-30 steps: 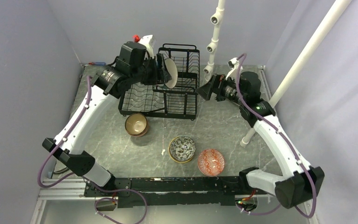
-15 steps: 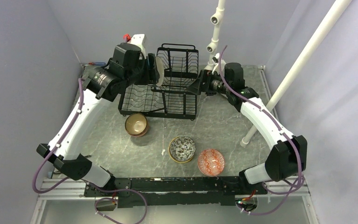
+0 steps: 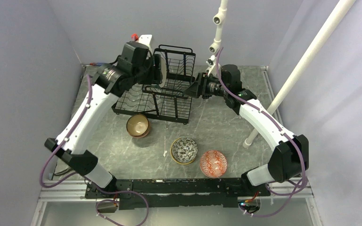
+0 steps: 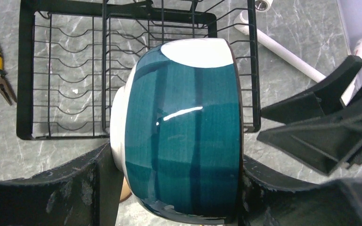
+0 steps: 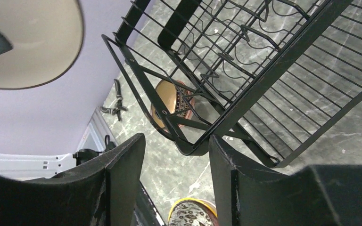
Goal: Load the bowls into the dish rack
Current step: Adjust the dish rack at the center of the board, then turn the bowl upside down on the dish rack.
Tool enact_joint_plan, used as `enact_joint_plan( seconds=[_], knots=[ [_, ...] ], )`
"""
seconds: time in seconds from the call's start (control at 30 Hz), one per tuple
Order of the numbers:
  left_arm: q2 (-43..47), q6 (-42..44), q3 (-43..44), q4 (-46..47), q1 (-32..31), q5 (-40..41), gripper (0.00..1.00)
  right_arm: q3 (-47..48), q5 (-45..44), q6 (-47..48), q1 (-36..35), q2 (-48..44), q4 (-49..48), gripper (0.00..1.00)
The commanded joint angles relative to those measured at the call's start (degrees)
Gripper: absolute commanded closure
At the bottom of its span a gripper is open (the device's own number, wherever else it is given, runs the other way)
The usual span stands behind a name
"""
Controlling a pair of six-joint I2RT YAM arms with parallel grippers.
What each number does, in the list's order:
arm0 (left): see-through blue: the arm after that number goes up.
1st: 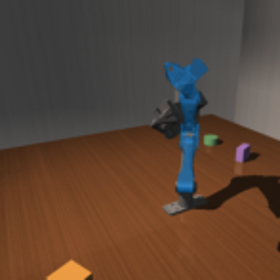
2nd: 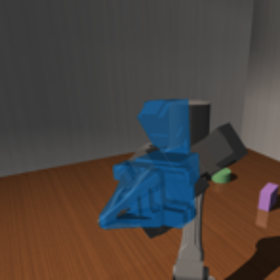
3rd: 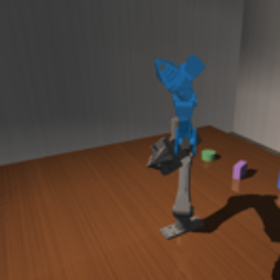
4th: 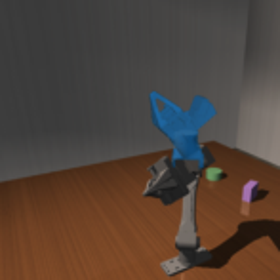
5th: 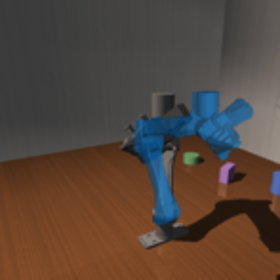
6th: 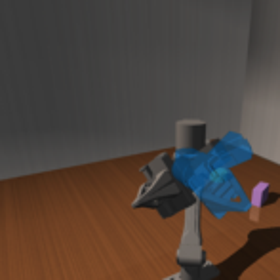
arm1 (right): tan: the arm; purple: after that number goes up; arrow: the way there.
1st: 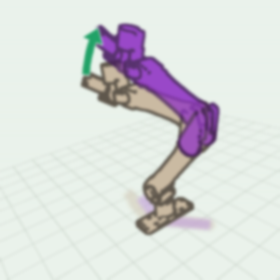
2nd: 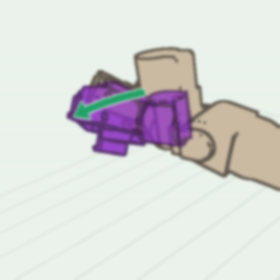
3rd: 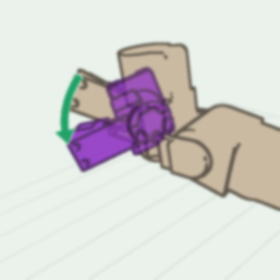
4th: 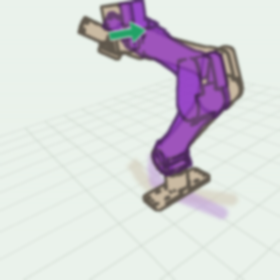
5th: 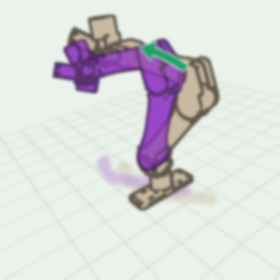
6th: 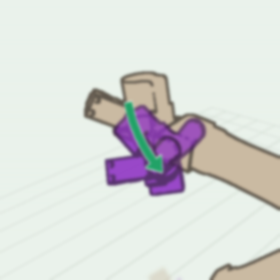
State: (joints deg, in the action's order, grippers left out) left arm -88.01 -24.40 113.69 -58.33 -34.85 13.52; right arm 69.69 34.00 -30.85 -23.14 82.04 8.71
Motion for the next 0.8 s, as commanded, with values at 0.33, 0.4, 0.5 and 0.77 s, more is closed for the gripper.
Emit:
enact_joint_plan(
  seconds=[0.33, 0.4, 0.5, 0.77],
  knots=[
    [-11.9, 10.1, 11.2, 5.1, 0.0, 3.6, 0.97, -4.6, 6.9, -1.5, 7.7, -6.4, -6.1, 0.23],
    [-13.6, 11.2, 11.7, 5.4, 0.0, 5.1, 0.97, -5.9, 9.1, -2.6, 9.2, -6.7, -7.3, 0.23],
    [-15.0, 12.7, 12.4, 5.9, 0.0, 6.8, 0.97, -7.1, 9.7, -2.7, 10.3, -7.4, -7.3, 0.23],
    [-16.1, 16.8, 11.9, 8.6, -0.3, 8.5, 0.98, -9.0, 10.4, -2.9, 10.7, -9.1, -6.9, 0.22]
  ],
)
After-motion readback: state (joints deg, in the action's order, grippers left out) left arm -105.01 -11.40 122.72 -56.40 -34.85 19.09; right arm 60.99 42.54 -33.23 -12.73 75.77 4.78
